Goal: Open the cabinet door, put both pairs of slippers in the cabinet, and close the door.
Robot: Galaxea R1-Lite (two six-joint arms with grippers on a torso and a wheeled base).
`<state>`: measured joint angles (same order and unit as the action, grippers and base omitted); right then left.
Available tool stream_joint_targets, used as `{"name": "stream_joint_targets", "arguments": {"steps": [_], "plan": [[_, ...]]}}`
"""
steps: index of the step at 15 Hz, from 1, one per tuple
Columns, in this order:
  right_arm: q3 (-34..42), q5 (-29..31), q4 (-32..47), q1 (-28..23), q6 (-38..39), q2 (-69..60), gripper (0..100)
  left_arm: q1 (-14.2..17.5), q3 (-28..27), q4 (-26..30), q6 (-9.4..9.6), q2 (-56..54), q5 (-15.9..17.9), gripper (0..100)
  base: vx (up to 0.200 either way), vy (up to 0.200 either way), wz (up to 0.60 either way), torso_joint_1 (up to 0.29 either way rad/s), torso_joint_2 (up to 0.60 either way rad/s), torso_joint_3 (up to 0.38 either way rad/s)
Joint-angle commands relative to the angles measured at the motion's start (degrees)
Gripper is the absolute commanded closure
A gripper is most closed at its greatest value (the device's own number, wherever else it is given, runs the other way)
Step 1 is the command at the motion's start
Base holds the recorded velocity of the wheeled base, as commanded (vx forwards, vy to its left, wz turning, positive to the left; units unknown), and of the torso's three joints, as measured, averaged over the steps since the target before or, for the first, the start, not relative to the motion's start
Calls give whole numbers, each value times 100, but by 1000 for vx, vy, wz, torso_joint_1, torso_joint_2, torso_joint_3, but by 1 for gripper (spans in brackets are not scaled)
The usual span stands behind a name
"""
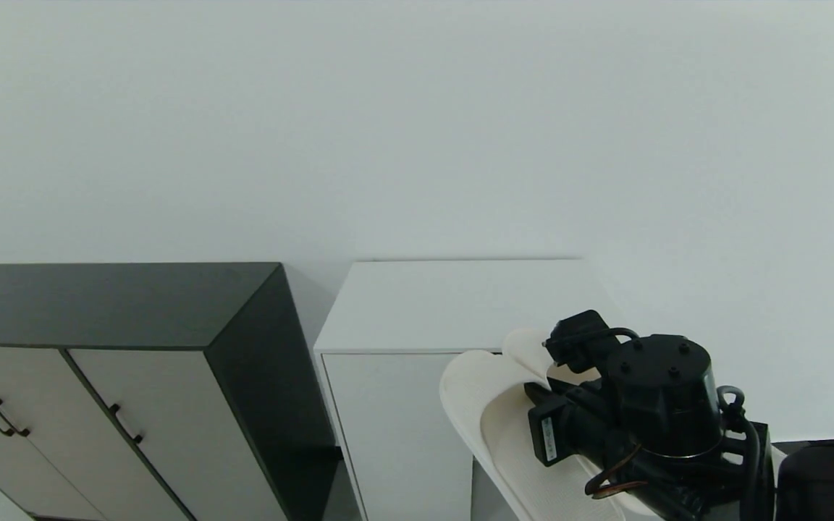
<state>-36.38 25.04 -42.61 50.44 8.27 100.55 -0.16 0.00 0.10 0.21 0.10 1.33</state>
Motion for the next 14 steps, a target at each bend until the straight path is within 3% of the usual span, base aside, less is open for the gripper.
{"name": "stream_joint_targets", "arguments": {"steps": [1,4,14], "plan": [[8,1,-2,18,0,9,100,-2,0,-1,6,-1,-1,100,0,-200,0,2,-2,-2],[131,-8,-248,18,-9,9,100,-2,0,-1,-3,-1,-1,100,0,-200,0,2,-1,4],[254,1,-503,9,-106,44,100,-2,0,-1,-3,-1,-1,100,0,0,0,0,0,0]]}}
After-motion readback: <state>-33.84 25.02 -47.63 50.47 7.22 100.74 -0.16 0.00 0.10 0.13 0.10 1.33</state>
